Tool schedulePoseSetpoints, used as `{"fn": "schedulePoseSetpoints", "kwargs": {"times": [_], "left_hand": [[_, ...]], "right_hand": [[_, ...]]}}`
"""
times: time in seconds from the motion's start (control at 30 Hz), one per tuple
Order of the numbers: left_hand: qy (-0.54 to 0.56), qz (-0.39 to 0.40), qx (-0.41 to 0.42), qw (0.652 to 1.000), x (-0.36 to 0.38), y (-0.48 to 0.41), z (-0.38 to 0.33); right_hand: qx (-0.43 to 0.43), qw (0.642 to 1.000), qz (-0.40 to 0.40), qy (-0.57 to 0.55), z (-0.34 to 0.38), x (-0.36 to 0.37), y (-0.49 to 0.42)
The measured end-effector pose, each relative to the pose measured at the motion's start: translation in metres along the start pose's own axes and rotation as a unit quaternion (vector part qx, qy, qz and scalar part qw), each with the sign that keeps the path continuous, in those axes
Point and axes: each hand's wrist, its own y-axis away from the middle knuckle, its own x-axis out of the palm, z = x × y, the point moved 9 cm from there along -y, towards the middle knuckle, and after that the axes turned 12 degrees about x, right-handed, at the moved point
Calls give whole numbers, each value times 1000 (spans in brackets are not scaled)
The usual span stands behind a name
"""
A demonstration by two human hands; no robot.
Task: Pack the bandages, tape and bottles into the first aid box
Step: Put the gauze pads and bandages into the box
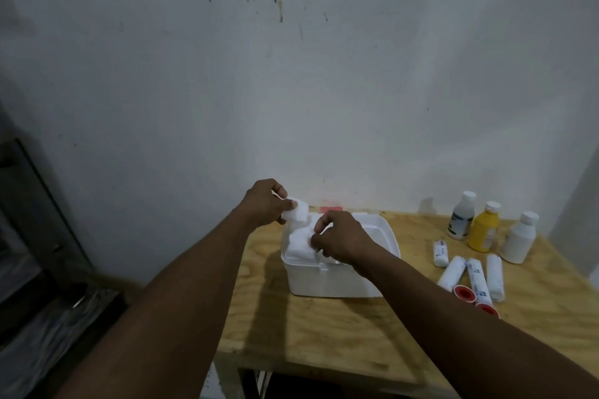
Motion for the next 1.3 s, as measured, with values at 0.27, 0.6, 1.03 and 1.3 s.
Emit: {"fn": "schedulePoseSetpoints", "kwargs": {"times": [0.27, 0.6, 1.03, 1.3], "left_hand": [[-61, 11, 19, 998, 21, -2, 8], [-217, -33, 109, 970, 23, 10, -2], [-367, 16, 111, 924, 39, 11, 7], [-268, 29, 4, 963, 39, 5, 32]], "right_hand": [[-102, 985, -70, 121, 11, 1, 6], [-211, 950, -76, 218, 20, 15, 18], [-258, 914, -80, 302, 22, 24, 20], [-228, 927, -40, 296, 15, 24, 10]]}}
